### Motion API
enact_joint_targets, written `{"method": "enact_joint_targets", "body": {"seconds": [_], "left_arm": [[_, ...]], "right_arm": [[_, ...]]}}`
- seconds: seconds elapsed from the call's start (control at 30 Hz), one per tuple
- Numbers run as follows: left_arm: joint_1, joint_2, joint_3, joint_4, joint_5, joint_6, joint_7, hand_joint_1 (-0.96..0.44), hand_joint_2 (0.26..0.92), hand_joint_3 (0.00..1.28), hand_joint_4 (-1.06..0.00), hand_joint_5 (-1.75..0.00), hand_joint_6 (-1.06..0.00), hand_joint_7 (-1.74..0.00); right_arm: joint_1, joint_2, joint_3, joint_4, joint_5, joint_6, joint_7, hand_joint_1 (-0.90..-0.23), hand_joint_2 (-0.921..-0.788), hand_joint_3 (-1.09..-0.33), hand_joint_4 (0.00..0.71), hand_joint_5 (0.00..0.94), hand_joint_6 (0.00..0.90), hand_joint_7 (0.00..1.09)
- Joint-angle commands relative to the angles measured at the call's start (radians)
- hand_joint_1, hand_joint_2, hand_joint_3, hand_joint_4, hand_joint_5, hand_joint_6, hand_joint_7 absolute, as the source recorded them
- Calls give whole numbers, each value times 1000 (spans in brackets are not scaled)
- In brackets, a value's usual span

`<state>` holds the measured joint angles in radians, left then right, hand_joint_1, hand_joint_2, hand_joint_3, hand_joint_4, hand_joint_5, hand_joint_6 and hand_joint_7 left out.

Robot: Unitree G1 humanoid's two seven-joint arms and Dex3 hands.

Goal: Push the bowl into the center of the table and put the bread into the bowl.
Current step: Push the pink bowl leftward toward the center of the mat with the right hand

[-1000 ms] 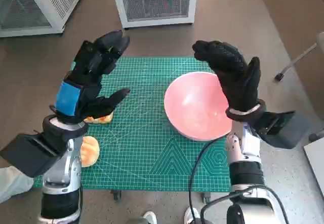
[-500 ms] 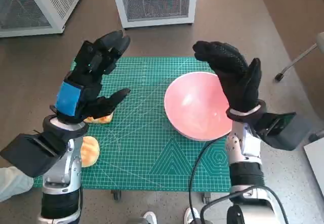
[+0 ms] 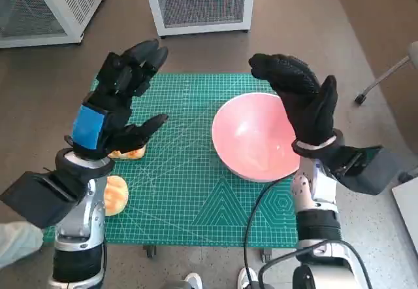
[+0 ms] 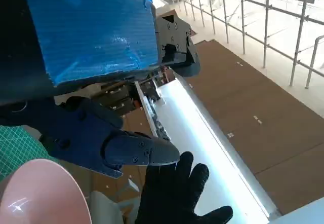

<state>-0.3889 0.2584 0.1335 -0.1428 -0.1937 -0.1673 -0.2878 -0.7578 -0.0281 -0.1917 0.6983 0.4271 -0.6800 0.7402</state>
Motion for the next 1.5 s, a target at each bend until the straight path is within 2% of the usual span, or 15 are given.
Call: {"method": "enact_joint_targets", "body": {"seconds": [0.03, 0.13, 0.27, 0.6, 0.8, 1.0, 1.13, 1.27, 1.5], "left_arm": [[10, 0, 0, -21, 2, 6, 6, -481, 921, 273, -382, -5, -106, -611], [13, 0, 1, -20, 0, 6, 6, -480, 921, 272, -382, -5, -105, -612], [18, -3, 1, -23, -1, 7, 7, -477, 921, 272, -382, -5, -104, -613], [21, -4, 1, -21, 4, 3, 15, -479, 921, 280, -379, -3, -100, -614], [18, -2, -6, -33, 20, 7, 27, -477, 921, 281, -379, -2, -100, -613], [22, 0, -7, -40, 37, 0, 33, -479, 921, 285, -379, -2, -98, -612], [26, -1, -7, -34, 44, -8, 35, -476, 921, 292, -379, -2, -95, -610], [33, -3, -7, -34, 49, -13, 36, -476, 921, 297, -378, -2, -93, -610], [42, -6, -9, -34, 55, -22, 37, -477, 921, 305, -373, 0, -89, -611]], "right_arm": [[15, -24, -17, 21, 10, 22, 10, -442, -921, -414, 377, 1, 582, 1], [-1, -43, -38, 62, 19, 20, 17, -432, -921, -429, 365, 0, 574, 0], [-26, -69, -73, 155, 9, -3, -1, -422, -921, -449, 356, 0, 558, 0], [-65, -139, -113, 368, -90, -45, -187, -411, -921, -478, 352, 2, 508, 0], [-82, -190, -124, 479, -133, -18, -269, -383, -921, -483, 360, 5, 511, 4], [-78, -231, -126, 552, -169, 21, -338, -372, -921, -479, 364, 5, 520, 8], [-70, -240, -127, 577, -188, 56, -379, -374, -921, -472, 363, 4, 528, 11], [-60, -234, -125, 592, -200, 85, -413, -376, -921, -467, 365, 4, 538, 16], [-45, -214, -135, 610, -205, 147, -423, -345, -921, -473, 373, 6, 546, 18]]}}
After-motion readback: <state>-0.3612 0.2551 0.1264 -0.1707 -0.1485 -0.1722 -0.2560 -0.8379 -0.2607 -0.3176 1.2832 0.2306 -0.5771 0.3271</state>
